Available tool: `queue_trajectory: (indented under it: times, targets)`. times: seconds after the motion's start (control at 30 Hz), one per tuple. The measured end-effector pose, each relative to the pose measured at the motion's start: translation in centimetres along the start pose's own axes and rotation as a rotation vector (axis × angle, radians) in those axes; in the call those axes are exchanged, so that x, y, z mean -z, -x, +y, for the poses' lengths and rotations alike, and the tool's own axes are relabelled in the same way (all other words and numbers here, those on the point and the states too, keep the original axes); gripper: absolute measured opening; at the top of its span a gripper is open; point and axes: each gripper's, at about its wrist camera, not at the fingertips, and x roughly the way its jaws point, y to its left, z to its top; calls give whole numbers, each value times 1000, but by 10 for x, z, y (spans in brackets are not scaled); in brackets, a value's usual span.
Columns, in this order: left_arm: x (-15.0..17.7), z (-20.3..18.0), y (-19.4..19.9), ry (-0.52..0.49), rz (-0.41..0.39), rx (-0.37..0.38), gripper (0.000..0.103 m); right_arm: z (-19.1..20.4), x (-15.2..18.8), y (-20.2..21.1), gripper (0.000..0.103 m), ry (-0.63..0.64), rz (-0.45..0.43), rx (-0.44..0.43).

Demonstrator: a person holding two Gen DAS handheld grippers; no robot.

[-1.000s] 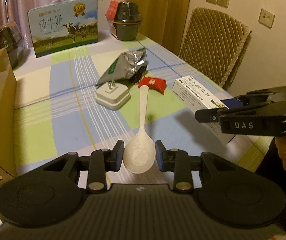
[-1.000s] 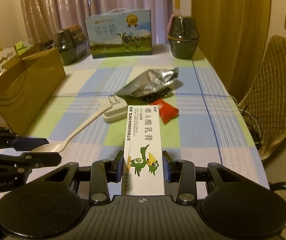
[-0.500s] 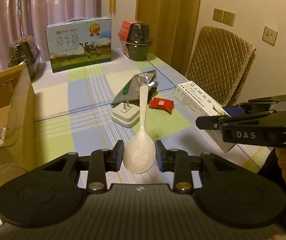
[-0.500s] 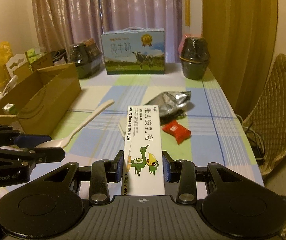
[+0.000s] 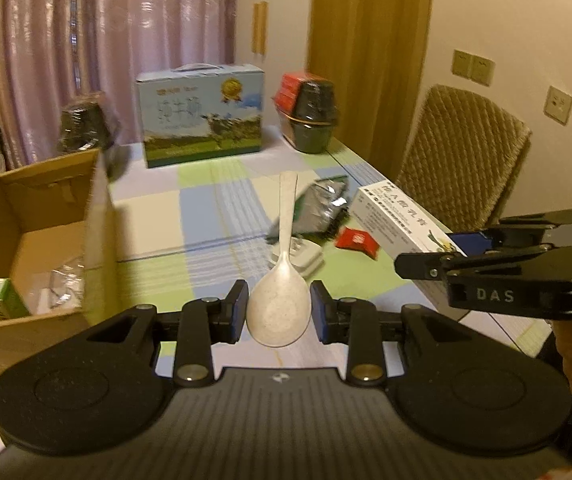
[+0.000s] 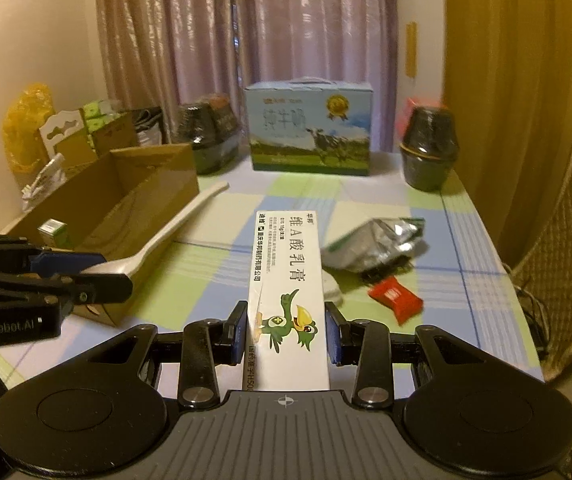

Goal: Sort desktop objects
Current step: 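Carry the ointment box and the white spoon over the cardboard box, then open the left tool to drop the spoon while right releases the ointment box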

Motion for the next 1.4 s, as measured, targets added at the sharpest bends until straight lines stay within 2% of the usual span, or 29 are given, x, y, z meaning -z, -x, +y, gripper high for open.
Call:
queue_trajectory:
  times: [0.33,0.67,1.0,1.4]
  targets:
    - [-5,58,34,51,-38,-130,28,49,-23,-26,35,67,-10,-103]
    - [1,124,61,81,-39,-267,28,110,-50,-56,35,105,-12,-224]
    - [-7,178,64,106,-54,-335,28,161,-82,-96,35,133,-13,-283]
    - [-12,231,37,115,-37,-373,28,188,-102,-145,35,126,17,-304]
